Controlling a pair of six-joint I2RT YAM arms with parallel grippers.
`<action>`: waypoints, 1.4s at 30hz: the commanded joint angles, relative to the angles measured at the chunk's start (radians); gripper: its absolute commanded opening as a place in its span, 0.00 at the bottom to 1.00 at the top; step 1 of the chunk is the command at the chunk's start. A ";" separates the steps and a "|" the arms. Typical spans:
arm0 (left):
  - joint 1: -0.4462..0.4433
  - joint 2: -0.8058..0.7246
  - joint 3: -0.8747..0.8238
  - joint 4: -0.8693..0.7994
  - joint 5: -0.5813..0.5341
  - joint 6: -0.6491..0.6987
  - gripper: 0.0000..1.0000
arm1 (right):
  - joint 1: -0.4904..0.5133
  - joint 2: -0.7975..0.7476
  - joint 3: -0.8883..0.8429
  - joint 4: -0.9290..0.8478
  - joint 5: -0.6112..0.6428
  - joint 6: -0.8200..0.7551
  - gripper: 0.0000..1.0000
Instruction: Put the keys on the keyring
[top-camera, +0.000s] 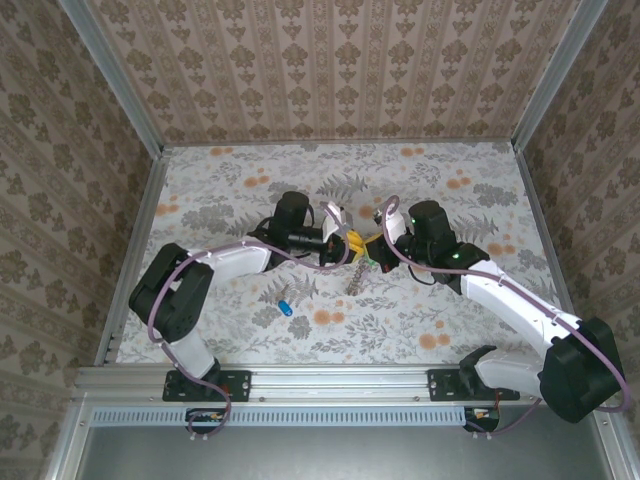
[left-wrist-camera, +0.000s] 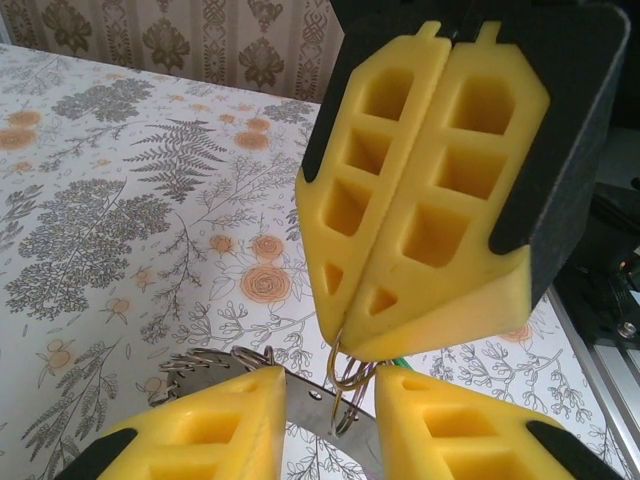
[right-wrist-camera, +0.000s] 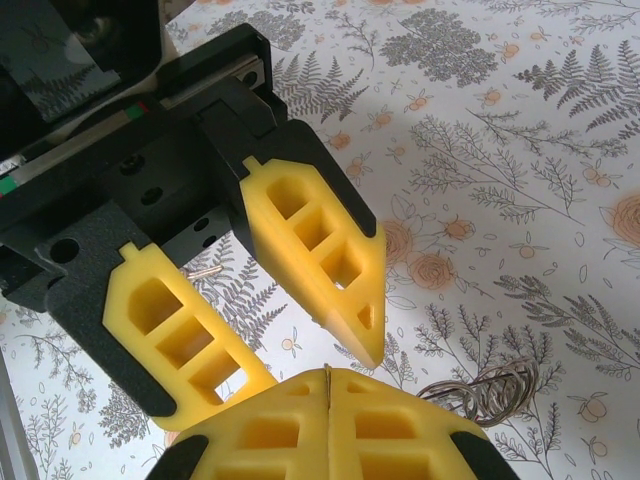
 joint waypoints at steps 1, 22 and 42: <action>0.006 0.017 0.025 -0.024 0.041 0.025 0.30 | 0.005 0.002 0.039 0.007 -0.015 -0.014 0.00; -0.013 0.042 0.054 -0.058 0.052 0.043 0.22 | 0.005 -0.002 0.037 0.005 -0.017 -0.013 0.00; -0.014 0.004 -0.043 0.116 -0.019 0.001 0.00 | 0.005 -0.030 -0.018 -0.019 0.151 -0.020 0.00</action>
